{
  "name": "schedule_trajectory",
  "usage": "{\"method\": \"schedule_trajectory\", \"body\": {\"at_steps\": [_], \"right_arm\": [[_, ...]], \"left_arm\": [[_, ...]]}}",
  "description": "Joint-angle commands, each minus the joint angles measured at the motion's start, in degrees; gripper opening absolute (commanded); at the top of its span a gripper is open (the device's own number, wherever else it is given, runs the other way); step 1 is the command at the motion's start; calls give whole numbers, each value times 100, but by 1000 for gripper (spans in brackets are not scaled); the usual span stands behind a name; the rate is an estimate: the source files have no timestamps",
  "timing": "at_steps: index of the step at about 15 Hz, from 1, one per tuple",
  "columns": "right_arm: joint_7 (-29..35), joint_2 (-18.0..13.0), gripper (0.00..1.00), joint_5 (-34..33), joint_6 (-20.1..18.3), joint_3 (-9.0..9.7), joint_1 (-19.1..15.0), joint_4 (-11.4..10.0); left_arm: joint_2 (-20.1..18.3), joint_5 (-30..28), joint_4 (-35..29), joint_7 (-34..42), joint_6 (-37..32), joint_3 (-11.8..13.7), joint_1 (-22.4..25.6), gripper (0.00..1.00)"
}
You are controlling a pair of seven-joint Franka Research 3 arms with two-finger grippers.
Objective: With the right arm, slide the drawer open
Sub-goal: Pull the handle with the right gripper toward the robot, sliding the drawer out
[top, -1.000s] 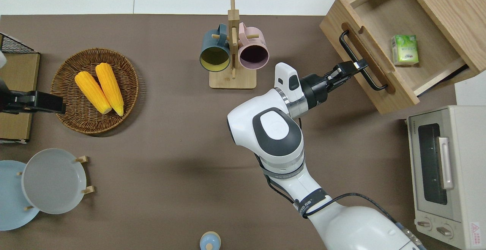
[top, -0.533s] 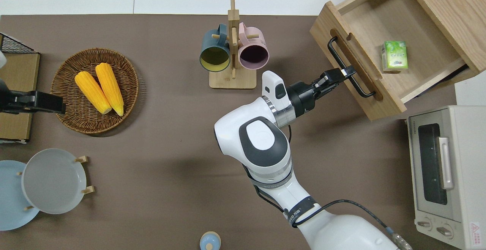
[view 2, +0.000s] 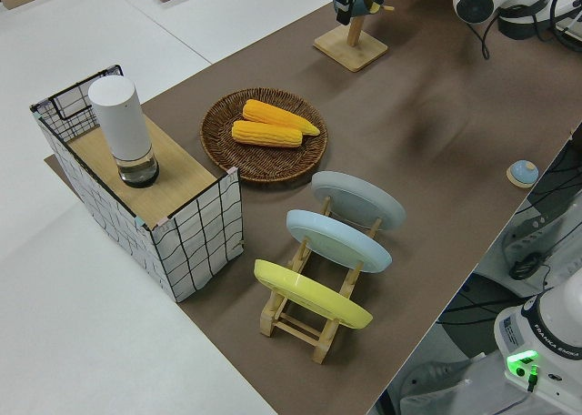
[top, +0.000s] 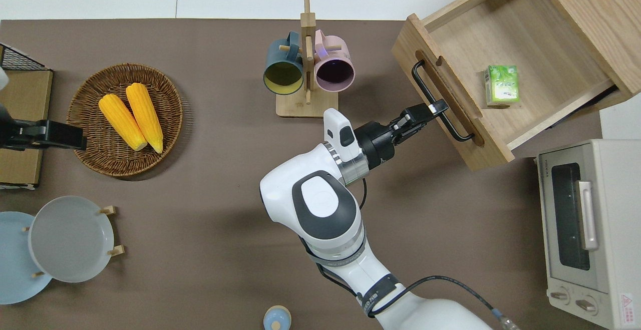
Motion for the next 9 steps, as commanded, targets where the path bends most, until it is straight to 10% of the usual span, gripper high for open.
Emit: {"method": "schedule_trajectory", "body": {"at_steps": [1,9], "right_arm": [[-473,1,0,9,-10,-1,176,174],[-543,10,0,53,-124,-9,414,183]], "left_arm": [[69,78,112,38,5,94,-99,995],[69,87,112,38,5,94,-99,995]]}}
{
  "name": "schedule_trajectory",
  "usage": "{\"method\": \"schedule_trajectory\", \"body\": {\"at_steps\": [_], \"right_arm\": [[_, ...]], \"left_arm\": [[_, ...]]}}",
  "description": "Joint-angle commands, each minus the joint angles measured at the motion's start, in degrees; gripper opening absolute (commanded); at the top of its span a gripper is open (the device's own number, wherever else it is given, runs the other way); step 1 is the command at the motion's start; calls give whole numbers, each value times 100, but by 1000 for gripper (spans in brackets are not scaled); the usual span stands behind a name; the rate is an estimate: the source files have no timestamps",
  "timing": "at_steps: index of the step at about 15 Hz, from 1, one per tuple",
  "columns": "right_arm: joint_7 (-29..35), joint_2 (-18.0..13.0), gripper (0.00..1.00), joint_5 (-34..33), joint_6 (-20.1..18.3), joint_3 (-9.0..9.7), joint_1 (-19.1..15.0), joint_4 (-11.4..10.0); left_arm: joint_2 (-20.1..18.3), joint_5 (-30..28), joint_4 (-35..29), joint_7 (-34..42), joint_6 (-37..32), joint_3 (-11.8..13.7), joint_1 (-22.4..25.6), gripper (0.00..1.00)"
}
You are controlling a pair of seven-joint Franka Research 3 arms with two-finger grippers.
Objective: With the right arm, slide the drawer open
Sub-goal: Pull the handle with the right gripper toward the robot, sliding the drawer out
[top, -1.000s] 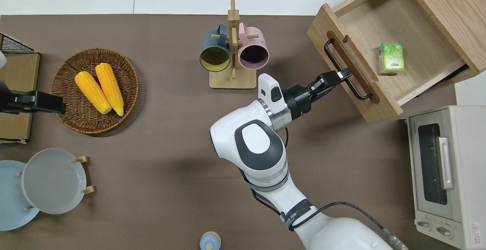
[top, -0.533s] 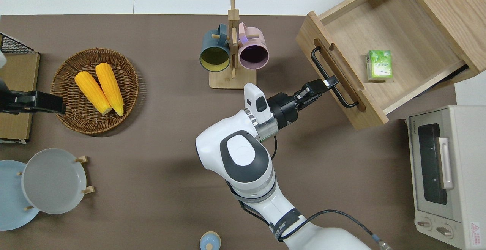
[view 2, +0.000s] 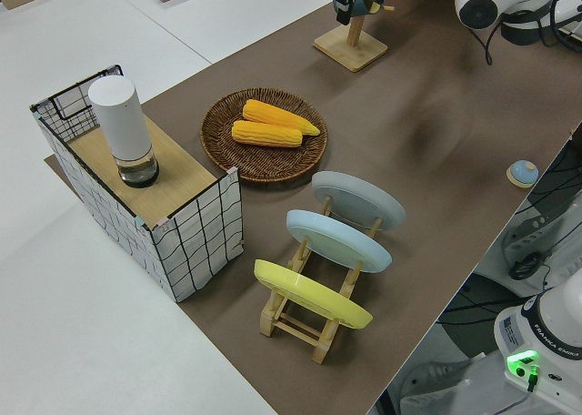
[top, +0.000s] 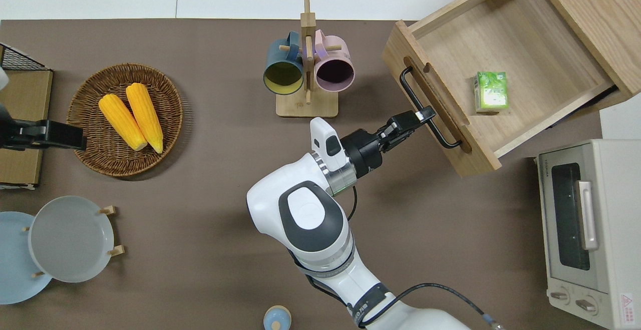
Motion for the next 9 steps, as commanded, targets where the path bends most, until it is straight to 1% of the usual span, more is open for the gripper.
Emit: {"method": "schedule_trajectory", "body": {"at_steps": [1,3,5,6,9], "right_arm": [[-509,10,0,-46,-57,-3,207,160],[-535,10,0,-46,-127,-3,286,169],[-596,45,0,6,-207,-3,356,239],[-614,54,0,15,-207,-3,356,274],[-623,62,0,7,-207,-3,365,283]], "left_arm": [[69,87,112,38,5,94,-99,998],[69,78,112,38,5,94,-99,995],[69,78,112,38,5,94,-99,998],[69,78,112,38,5,94,-99,998],[69,78,112,38,5,94,-99,998]]}}
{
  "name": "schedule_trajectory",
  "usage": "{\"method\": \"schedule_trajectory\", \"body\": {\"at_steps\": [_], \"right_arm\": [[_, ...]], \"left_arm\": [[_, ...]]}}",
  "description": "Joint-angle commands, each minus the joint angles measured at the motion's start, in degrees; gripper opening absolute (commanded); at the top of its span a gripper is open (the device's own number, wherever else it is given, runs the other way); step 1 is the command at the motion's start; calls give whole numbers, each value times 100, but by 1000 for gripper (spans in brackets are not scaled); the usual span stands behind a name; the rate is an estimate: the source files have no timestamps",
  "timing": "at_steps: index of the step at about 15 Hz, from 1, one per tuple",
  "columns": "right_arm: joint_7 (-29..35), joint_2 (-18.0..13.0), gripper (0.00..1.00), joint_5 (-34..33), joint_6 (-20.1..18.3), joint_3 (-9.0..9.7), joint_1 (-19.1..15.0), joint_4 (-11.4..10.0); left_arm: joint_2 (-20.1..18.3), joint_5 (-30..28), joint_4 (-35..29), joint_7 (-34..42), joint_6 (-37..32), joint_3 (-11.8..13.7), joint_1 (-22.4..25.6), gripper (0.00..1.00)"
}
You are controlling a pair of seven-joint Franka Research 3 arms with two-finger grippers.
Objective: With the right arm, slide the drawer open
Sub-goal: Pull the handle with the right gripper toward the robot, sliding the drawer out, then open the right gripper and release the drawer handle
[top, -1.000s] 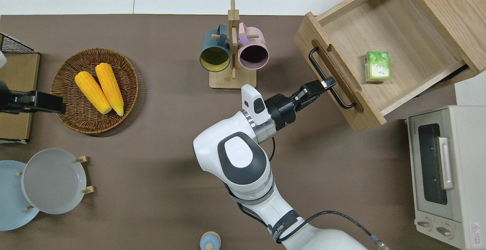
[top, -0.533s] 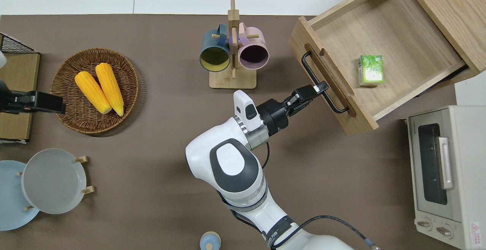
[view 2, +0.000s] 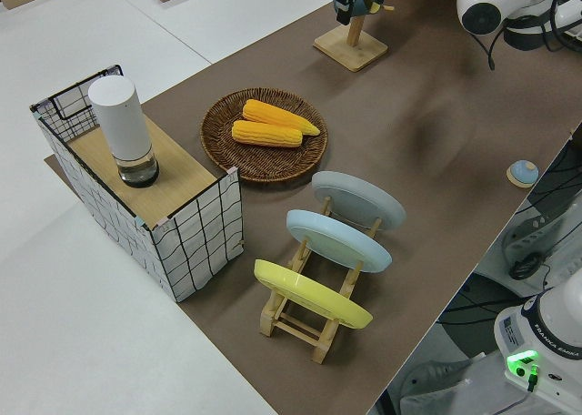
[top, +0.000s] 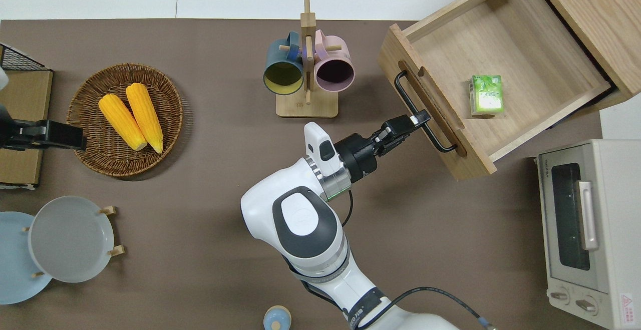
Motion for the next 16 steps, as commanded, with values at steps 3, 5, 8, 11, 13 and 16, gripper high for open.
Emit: {"method": "schedule_trajectory", "body": {"at_steps": [3,5,8,11,13,16], "right_arm": [[-561,52,535,-30,-134,-22,251,274],[-491,43,974,-13,-125,-39,251,283],[-193,25,987,172,-108,-48,251,292],[-16,25,987,233,-108,-48,251,292],[-16,17,987,295,-108,-48,251,300],[-24,-1,987,618,-108,-40,251,493]], "left_arm": [[69,78,112,38,5,94,-99,995],[69,78,112,38,5,94,-99,995],[69,78,112,38,5,94,-99,995],[69,78,112,38,5,94,-99,998],[69,78,112,38,5,94,-99,995],[69,78,112,38,5,94,-99,998]]}}
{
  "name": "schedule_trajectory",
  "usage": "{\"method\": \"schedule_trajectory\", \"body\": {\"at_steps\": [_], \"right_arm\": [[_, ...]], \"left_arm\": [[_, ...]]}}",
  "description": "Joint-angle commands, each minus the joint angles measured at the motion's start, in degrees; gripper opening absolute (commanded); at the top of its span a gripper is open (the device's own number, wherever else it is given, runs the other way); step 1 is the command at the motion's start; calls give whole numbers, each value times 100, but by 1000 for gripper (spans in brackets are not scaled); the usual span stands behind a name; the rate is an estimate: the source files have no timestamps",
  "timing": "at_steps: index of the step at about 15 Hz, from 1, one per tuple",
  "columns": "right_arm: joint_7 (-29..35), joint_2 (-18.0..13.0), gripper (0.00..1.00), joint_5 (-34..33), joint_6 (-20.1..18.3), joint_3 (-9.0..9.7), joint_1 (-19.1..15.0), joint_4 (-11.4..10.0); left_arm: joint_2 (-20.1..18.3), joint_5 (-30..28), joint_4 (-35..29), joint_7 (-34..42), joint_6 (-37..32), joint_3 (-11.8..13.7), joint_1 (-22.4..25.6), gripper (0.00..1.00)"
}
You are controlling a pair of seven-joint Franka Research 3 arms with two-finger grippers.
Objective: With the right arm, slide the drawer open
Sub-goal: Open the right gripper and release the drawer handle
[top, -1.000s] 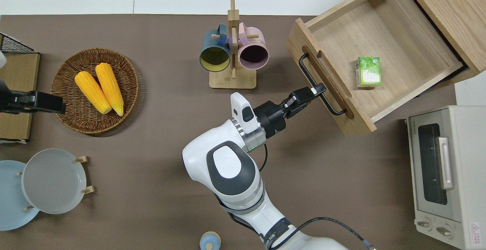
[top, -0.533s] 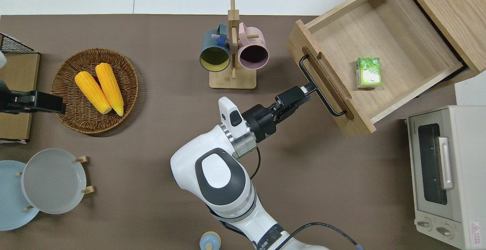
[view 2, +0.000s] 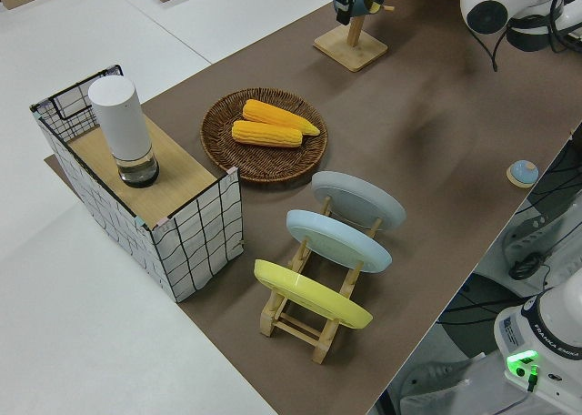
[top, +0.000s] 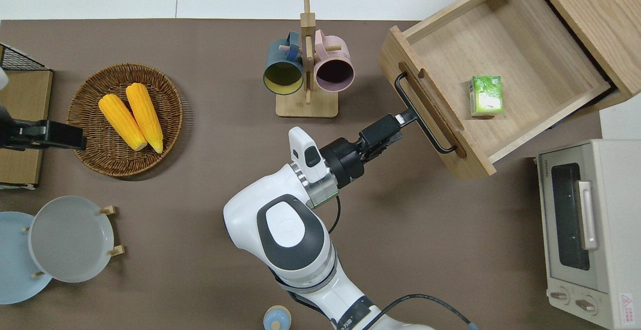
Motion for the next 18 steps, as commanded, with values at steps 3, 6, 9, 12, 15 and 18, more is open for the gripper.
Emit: {"method": "schedule_trajectory", "body": {"at_steps": [3,6,9,12,15,18], "right_arm": [[16,-39,987,767,-79,-8,81,473],[-19,-214,987,1171,-88,0,81,580],[-72,-521,987,1698,-87,0,46,588],[-274,-776,987,2042,-70,9,2,632],[-406,-1049,987,2700,-70,-8,-138,773],[-476,-1400,987,3280,-70,27,-401,799]], "left_arm": [[69,87,112,38,5,94,-99,995],[69,87,112,38,5,94,-99,995],[69,78,112,38,5,94,-99,998],[69,78,112,38,5,94,-99,998],[69,78,112,38,5,94,-99,998],[69,87,112,38,5,94,-99,998]]}}
